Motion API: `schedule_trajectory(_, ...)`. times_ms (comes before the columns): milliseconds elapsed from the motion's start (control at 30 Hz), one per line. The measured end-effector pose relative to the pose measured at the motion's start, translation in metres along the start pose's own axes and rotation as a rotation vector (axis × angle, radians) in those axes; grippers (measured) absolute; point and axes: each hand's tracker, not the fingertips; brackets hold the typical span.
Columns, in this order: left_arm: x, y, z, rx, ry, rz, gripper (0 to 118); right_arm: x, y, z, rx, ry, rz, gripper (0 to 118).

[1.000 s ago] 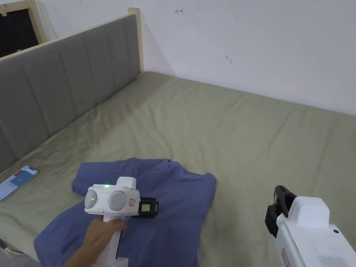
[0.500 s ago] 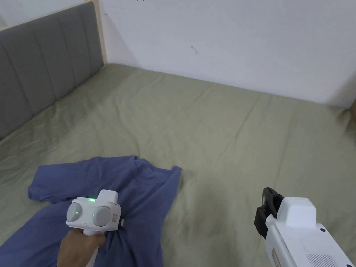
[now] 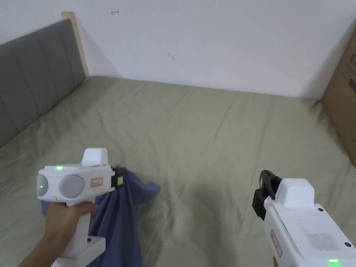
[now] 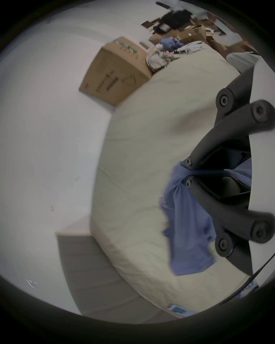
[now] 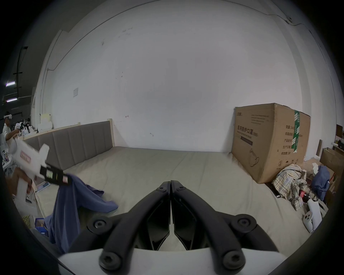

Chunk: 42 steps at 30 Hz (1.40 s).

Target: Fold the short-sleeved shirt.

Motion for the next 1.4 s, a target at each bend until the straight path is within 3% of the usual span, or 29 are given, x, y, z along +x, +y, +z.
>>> schedule_trajectory(300,0.137,0.073,0.035,0.140,-0.265,-0.221,1,0.044,0.013,0.027,0.052,-0.097,-0.022,0)
schedule_trajectory(333,0.154,0.079,0.035,0.219,-0.296,-0.256,1,0.050,0.014,0.030,0.057,-0.107,-0.025,0)
schedule_trajectory(533,0.224,0.067,0.004,0.214,-0.420,-0.338,1,0.081,0.018,0.050,0.078,-0.188,-0.020,0)
schedule_trajectory(767,0.275,-0.028,-0.060,-0.112,-0.474,-0.451,1,0.111,0.009,0.067,0.060,-0.265,-0.028,0)
schedule_trajectory(1033,0.283,-0.156,-0.133,-0.512,-0.325,-0.548,1,0.126,-0.011,0.074,0.010,-0.300,-0.048,0)
schedule_trajectory(1133,0.280,-0.183,-0.148,-0.574,-0.261,-0.587,1,0.126,-0.014,0.075,-0.002,-0.303,-0.048,0)
schedule_trajectory(1233,0.277,-0.178,-0.144,-0.535,-0.267,-0.525,2,0.127,-0.015,0.076,-0.009,-0.304,-0.048,0)
schedule_trajectory(1267,0.277,-0.173,-0.140,-0.525,-0.275,-0.501,4,0.127,-0.014,0.077,-0.009,-0.304,-0.047,0)
schedule_trajectory(1300,0.274,-0.167,-0.134,-0.509,-0.289,-0.482,13,0.126,-0.014,0.077,-0.007,-0.305,-0.045,0)
schedule_trajectory(1333,0.272,-0.158,-0.125,-0.477,-0.305,-0.481,30,0.126,-0.012,0.078,-0.004,-0.305,-0.045,0)
schedule_trajectory(1400,0.269,-0.144,-0.111,-0.416,-0.280,-0.431,78,0.126,-0.009,0.079,0.004,-0.303,-0.047,0)
